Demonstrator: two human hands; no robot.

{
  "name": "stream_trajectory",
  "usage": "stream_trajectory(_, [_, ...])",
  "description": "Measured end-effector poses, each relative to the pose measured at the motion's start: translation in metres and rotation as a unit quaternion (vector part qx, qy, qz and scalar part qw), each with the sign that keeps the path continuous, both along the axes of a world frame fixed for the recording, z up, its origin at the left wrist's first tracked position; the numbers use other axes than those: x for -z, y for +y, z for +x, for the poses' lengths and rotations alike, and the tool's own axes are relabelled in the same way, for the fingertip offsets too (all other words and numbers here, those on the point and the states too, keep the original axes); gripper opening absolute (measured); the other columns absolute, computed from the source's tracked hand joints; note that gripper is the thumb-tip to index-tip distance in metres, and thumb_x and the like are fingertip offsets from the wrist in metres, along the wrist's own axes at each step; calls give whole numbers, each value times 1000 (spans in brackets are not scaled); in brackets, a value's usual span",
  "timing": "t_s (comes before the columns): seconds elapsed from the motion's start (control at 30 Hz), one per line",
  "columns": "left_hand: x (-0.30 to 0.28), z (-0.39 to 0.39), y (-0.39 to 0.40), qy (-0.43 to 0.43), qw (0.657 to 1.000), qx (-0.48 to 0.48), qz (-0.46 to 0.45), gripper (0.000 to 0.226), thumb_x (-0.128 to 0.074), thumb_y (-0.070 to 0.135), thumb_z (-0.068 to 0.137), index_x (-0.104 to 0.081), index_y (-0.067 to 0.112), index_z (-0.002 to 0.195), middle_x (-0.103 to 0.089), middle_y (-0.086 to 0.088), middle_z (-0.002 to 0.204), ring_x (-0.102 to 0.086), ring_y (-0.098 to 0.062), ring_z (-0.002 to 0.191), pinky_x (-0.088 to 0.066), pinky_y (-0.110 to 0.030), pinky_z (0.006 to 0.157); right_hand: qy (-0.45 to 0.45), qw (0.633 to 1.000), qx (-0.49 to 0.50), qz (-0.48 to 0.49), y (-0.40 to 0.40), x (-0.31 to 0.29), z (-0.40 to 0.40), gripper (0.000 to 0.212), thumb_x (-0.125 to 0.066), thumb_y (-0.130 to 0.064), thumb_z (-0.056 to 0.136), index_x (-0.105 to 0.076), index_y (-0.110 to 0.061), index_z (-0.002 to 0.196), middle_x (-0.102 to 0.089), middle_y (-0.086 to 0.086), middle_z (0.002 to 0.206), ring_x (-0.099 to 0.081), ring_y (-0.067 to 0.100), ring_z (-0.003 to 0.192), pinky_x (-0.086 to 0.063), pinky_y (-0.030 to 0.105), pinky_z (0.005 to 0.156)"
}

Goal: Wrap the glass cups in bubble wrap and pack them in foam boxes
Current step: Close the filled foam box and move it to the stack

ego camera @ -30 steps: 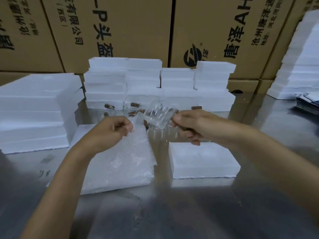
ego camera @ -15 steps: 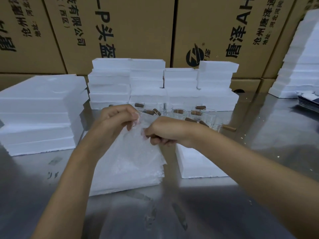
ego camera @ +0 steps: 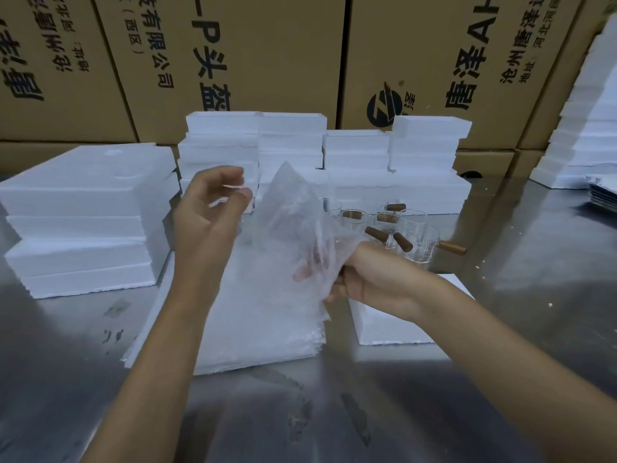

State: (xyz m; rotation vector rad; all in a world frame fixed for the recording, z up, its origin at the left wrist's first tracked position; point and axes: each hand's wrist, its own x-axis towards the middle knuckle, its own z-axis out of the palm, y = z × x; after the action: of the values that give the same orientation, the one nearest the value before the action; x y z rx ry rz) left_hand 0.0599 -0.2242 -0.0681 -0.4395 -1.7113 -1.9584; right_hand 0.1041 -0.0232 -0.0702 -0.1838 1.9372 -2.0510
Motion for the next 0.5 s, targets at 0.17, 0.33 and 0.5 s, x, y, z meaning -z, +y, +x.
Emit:
stream_trajectory(0.17, [12, -3, 16, -122, 983, 96, -94, 29, -55, 52, 94, -68, 42, 118, -66, 17, 124, -59, -5, 121, -43, -38, 110, 37, 999, 4, 5, 13, 2, 17, 30, -41, -10, 105, -59, 2, 127, -67, 23, 117, -63, 36, 104, -54, 43, 92])
stream_trajectory(0.33, [18, 4, 33, -200, 948, 243, -47, 63, -38, 77, 89, -67, 36, 127, -71, 6, 123, -67, -11, 114, -56, -33, 94, 48, 993, 84, -61, 7, 1, 11, 24, -44, -8, 100, -68, -4, 102, -72, 16, 91, -67, 34, 94, -51, 39, 95])
stream_trajectory(0.5, [21, 5, 41, -263, 928, 261, -36, 91, -51, 85, 69, -44, 38, 147, -58, 8, 142, -57, -15, 128, -41, -49, 112, 24, 994, 56, -85, 10, 6, 21, 35, -43, -40, 104, -71, -23, 117, -71, 5, 120, -67, 25, 113, -52, 45, 100])
